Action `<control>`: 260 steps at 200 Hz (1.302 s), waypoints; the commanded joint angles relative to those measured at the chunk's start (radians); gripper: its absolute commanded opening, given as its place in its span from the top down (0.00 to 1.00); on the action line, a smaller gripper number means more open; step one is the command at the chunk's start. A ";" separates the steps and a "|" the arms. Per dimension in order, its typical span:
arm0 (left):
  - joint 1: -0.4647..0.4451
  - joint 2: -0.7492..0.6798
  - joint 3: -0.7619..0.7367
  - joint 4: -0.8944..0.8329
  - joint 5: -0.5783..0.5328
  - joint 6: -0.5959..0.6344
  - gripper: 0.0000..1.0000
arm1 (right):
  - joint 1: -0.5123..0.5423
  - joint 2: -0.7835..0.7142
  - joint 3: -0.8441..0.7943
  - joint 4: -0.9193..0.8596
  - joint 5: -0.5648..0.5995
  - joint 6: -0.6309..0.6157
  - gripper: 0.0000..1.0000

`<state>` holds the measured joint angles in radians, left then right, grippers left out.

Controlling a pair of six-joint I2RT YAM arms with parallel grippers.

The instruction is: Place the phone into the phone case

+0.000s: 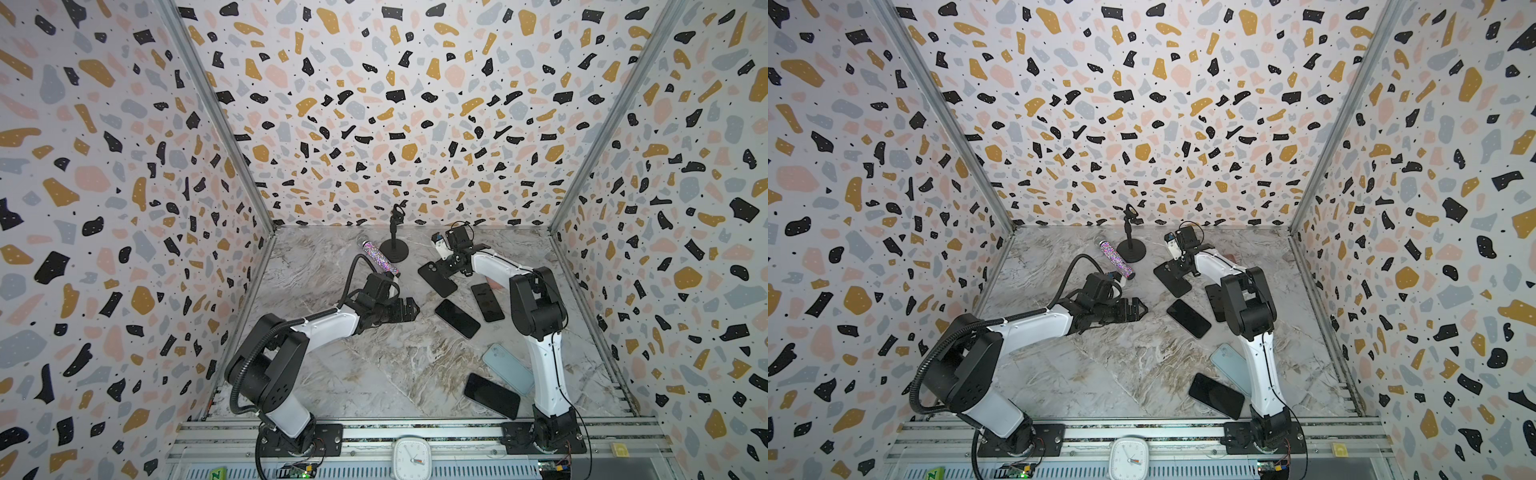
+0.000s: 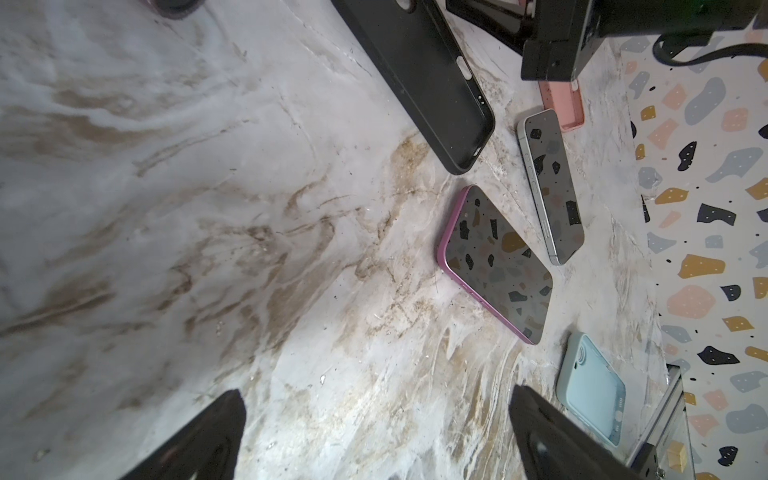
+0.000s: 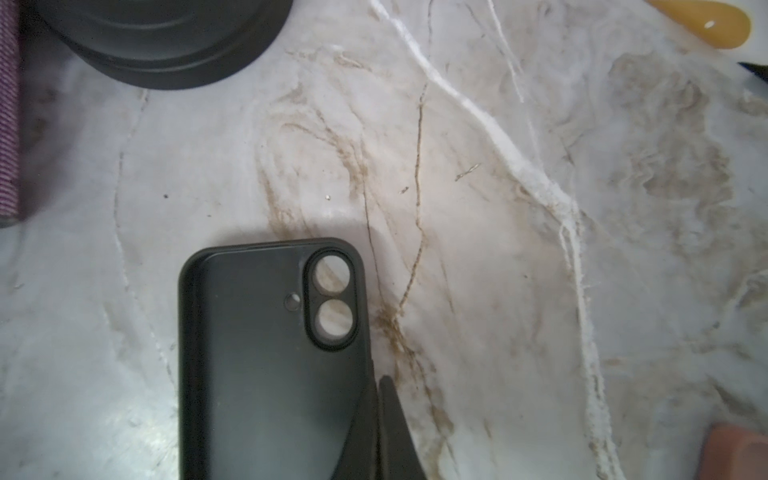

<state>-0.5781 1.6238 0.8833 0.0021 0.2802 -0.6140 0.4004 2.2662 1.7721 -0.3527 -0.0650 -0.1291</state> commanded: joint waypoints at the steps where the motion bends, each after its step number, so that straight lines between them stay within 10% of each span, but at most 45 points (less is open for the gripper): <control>1: -0.003 -0.015 -0.015 0.021 0.014 0.000 0.00 | 0.003 -0.005 0.036 -0.053 0.020 0.042 0.98; 70: -0.003 -0.022 -0.009 0.003 0.017 0.013 0.00 | -0.032 0.046 0.075 -0.122 -0.060 -0.037 0.68; 181: -0.003 -0.029 -0.006 0.003 0.011 0.008 0.00 | -0.033 0.067 0.114 -0.144 -0.092 0.023 1.00; 260: -0.002 -0.101 0.044 -0.108 -0.041 0.057 0.00 | 0.015 -0.028 0.172 -0.225 -0.013 0.170 1.00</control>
<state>-0.5781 1.5627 0.8852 -0.0711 0.2535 -0.5823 0.3725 2.3287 1.9079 -0.5114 -0.1284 -0.0422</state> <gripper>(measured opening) 0.999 0.043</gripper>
